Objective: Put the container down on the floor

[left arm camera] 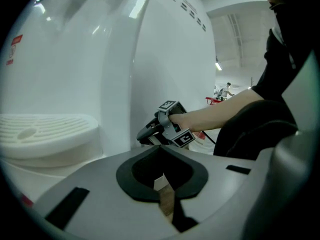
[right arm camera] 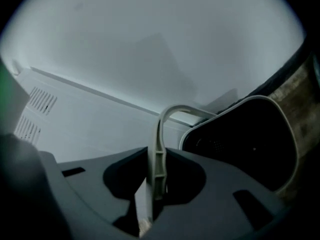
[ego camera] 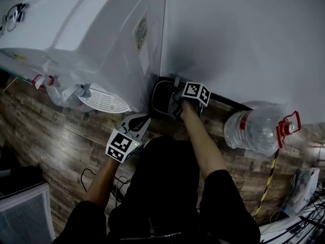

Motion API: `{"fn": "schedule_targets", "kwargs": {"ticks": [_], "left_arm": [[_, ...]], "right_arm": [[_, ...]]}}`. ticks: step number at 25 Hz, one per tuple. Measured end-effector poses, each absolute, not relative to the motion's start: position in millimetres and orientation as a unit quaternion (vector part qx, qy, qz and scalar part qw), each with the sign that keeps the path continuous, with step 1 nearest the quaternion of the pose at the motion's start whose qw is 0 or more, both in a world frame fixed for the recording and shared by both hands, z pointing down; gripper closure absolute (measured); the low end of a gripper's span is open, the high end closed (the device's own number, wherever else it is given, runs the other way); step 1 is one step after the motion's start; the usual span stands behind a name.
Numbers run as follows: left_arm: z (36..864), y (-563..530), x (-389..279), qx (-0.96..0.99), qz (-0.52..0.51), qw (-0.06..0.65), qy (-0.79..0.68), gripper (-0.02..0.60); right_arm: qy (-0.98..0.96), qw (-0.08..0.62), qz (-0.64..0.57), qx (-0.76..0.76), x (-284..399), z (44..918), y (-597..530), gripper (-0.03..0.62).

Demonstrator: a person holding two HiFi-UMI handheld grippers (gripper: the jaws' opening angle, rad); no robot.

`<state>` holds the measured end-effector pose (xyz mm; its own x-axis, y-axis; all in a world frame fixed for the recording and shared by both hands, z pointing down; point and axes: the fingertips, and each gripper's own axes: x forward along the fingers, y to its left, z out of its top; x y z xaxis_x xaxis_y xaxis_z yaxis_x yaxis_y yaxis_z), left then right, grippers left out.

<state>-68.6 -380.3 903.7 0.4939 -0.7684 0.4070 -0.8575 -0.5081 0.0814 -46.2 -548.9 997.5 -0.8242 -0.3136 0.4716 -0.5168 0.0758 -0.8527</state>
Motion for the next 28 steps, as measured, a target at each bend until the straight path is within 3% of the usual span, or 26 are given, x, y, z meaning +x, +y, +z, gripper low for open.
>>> {"fn": "schedule_targets", "kwargs": {"ticks": [3,8,10,15,23,28], "left_arm": [[901,-381,-70,0.853,0.158,0.132,-0.48,0.566],[894,-377,-69,0.855,0.156,0.118,-0.48,0.566],[888,-376,-69,0.854,0.151,0.112,-0.485,0.566],[863,-381,-74,0.839,0.117,0.101,-0.522,0.566],[802,-396,-68,0.813,0.076,0.055,-0.575,0.566],[773,-402,-60,0.81,0.082,0.037,-0.58,0.566]], "right_arm": [[-0.737,0.08,0.618,0.262,-52,995,-546,0.47],[-0.76,0.117,0.594,0.238,-53,996,-528,0.444],[-0.766,0.108,0.583,0.249,-47,992,-524,0.461],[-0.803,0.086,0.482,0.339,-15,957,-530,0.577],[-0.881,0.101,0.183,0.425,39,846,-504,0.583],[-0.885,0.095,0.069,0.45,66,793,-468,0.583]]}}
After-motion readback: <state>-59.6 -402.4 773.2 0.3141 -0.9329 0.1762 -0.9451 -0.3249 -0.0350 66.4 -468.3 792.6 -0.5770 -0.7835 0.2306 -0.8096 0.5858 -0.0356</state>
